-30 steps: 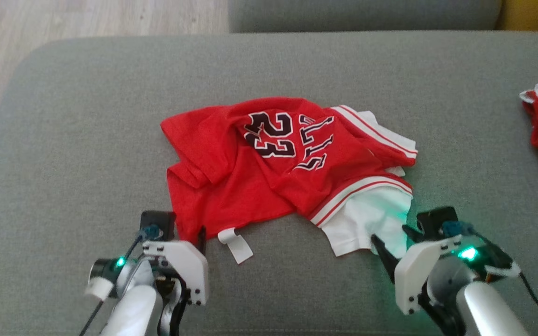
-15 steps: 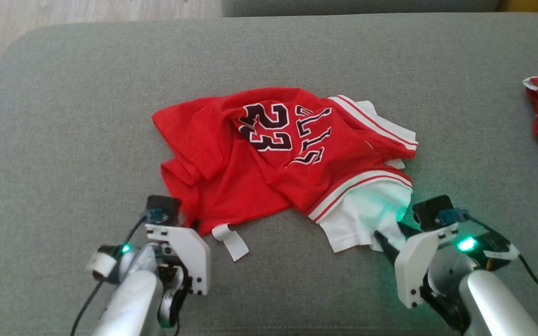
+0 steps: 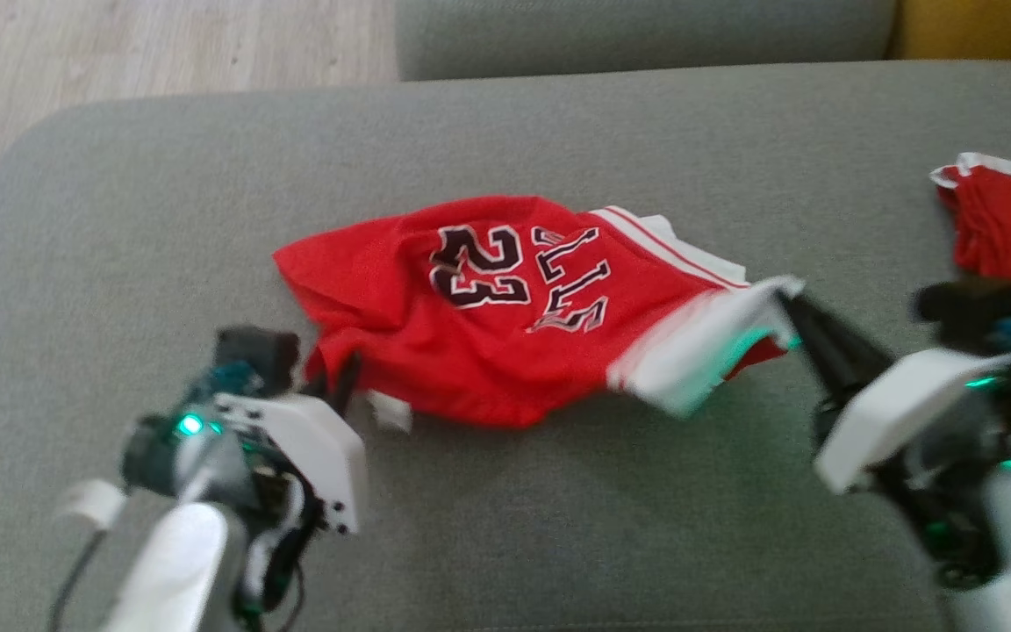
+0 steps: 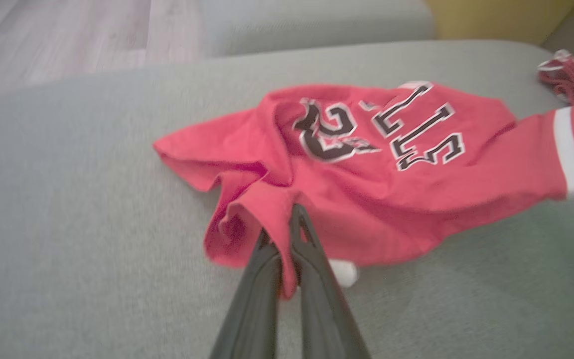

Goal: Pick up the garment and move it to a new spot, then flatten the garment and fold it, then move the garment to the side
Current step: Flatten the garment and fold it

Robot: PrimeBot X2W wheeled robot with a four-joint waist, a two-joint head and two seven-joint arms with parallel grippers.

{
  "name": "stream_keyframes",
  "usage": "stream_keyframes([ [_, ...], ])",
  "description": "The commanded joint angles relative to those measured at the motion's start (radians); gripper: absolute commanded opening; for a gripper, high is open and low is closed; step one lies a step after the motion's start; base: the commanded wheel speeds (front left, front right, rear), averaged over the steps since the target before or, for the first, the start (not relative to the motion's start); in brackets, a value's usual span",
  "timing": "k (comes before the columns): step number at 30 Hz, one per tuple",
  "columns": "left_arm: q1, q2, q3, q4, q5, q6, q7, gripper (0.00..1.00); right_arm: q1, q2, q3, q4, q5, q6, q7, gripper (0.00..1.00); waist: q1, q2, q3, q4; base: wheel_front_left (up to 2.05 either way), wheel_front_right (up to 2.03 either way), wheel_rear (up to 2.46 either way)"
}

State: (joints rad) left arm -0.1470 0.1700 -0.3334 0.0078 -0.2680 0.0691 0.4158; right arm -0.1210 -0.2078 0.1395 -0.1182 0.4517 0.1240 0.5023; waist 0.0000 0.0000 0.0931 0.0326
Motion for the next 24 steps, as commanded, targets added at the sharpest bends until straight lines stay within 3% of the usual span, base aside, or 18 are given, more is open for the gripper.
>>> stream_keyframes([
  [1,-0.031,0.031,0.051,-0.084,-0.002,0.001,0.017,0.0,-0.004,-0.024,-0.012,-0.073,0.015,0.007,0.012,0.0,0.0,0.0,-0.013,-0.012,0.0,0.0,0.0],
  [5,-0.018,0.065,0.083,-0.244,-0.017,0.013,0.077,0.0,0.023,-0.033,-0.079,-0.191,0.039,0.007,0.06,0.0,0.0,0.0,-0.028,-0.027,0.0,0.0,0.0],
  [15,-0.048,0.075,0.108,-0.467,-0.046,0.022,0.122,0.0,0.022,-0.007,-0.163,-0.401,0.08,0.007,0.106,0.0,0.0,0.0,-0.044,-0.046,0.0,0.0,0.0],
  [20,-0.202,0.119,0.133,-0.537,-0.057,-0.014,0.192,0.0,-0.128,-0.054,-0.235,-0.535,0.114,0.007,0.175,0.0,0.0,0.0,-0.014,-0.052,0.0,0.0,0.0],
  [24,-0.418,0.14,0.148,-0.488,-0.095,-0.054,0.272,0.0,-0.372,-0.128,-0.275,-0.512,0.152,0.007,0.259,0.0,0.0,0.0,0.037,-0.053,0.0,0.0,0.0],
])
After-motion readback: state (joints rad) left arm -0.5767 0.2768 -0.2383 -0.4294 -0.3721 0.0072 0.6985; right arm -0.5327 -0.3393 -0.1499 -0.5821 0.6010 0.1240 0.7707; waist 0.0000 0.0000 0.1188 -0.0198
